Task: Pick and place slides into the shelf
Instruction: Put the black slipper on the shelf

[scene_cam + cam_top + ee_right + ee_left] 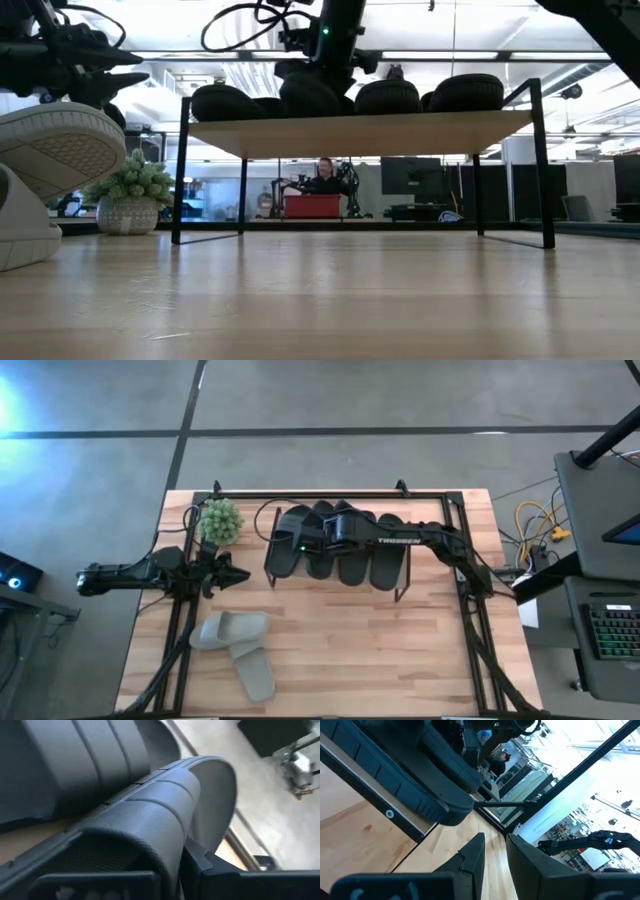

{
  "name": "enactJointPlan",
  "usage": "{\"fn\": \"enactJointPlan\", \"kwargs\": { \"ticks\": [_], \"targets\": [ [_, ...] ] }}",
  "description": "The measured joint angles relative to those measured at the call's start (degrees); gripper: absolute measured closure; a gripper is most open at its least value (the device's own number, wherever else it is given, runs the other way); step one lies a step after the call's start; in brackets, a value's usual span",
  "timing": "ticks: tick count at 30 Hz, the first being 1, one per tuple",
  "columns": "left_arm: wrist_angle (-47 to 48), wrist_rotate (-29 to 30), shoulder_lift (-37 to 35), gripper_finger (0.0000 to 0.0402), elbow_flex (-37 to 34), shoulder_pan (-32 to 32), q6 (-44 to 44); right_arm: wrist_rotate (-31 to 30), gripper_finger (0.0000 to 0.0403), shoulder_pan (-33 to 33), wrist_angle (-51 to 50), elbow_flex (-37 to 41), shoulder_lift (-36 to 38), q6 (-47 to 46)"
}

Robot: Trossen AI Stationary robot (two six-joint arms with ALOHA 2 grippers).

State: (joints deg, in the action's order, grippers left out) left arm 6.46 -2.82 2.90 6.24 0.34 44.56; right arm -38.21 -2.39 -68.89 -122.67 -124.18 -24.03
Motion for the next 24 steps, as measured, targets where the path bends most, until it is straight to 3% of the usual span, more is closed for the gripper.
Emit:
{"fn": "enactJointPlan", "kwargs": {
  "ticks": [11, 24],
  "targets": [
    [0.06, 0.01, 0.04, 0.0336, 0.0, 0.02, -0.01, 2.89, 0.0279, 1.24, -4.24, 0.13, 2.19, -2.76],
    [0.0, 0.0, 0.01, 0.0336, 0.0, 0.0, 0.0, 2.62, 0.0263, 1.86, -4.29, 0.35, 3.19, -2.51]
  ]
}}
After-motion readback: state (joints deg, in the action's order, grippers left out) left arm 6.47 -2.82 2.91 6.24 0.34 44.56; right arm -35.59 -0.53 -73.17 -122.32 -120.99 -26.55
